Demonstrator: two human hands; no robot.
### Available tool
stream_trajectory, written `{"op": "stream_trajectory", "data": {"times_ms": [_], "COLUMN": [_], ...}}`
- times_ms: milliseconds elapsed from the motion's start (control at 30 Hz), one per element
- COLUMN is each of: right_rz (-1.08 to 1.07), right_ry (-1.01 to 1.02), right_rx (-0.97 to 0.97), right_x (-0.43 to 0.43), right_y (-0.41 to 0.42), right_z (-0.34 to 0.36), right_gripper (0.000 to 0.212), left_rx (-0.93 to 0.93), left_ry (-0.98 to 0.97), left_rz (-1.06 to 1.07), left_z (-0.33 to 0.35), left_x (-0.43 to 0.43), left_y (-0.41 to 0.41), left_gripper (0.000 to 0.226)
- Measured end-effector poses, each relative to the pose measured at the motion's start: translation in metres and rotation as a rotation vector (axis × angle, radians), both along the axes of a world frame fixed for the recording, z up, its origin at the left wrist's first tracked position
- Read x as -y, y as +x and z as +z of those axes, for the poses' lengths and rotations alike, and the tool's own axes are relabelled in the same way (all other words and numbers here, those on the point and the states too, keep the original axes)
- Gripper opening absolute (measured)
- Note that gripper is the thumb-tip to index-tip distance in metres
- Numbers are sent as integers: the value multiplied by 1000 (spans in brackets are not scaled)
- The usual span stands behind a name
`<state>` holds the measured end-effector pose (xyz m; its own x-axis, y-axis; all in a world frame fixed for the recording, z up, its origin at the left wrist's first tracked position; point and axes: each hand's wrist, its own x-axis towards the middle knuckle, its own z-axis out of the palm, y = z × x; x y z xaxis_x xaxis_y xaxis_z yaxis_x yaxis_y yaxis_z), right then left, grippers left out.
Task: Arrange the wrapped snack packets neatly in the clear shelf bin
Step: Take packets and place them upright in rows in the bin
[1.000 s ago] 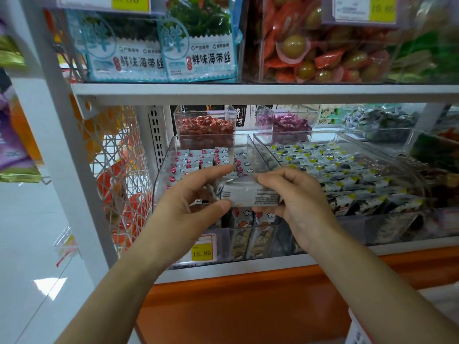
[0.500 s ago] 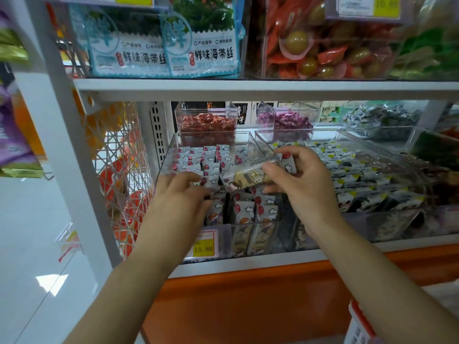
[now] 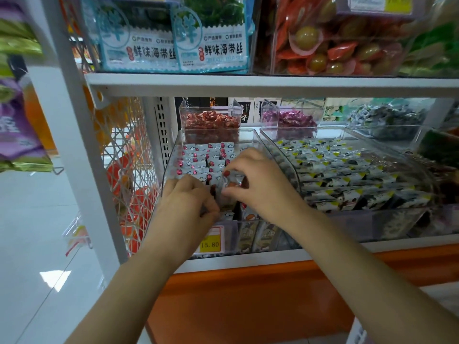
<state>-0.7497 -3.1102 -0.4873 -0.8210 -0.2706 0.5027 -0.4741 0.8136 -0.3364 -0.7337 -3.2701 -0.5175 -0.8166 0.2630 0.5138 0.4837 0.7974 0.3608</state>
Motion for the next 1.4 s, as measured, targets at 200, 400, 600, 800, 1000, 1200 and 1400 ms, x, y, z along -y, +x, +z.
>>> {"op": "stream_trajectory", "data": {"times_ms": [200,400,600,800,1000,1200,1400], "right_rz": [-51,43,54,-22,-55,-30,-142], "right_ry": [246,385,112,148,411,41,-265], "right_rx": [-79,161,195,45,-34,-96,-365], "right_x": [12,7,0,-1,6,-2,-18], "right_y": [-6,-7,-13,-37,-50,-42,-11], "right_z": [-2,-9,1,1,-7,4,26], "right_gripper": [30,30,37,21,20,11,12], "left_rx": [-21,-44,-94,-120,-125,-110,-41], "left_ry": [21,-50,-33,-3,7,114,270], "left_rz": [-2,-12,68,89,86,78,41], "left_z": [2,7,9,10,9,10,11], "left_x": [4,8,13,12,11,8,0], "left_y": [-1,0,-1,-4,-7,-9,-3], "left_gripper": [10,7,7,10,14,21,37]}}
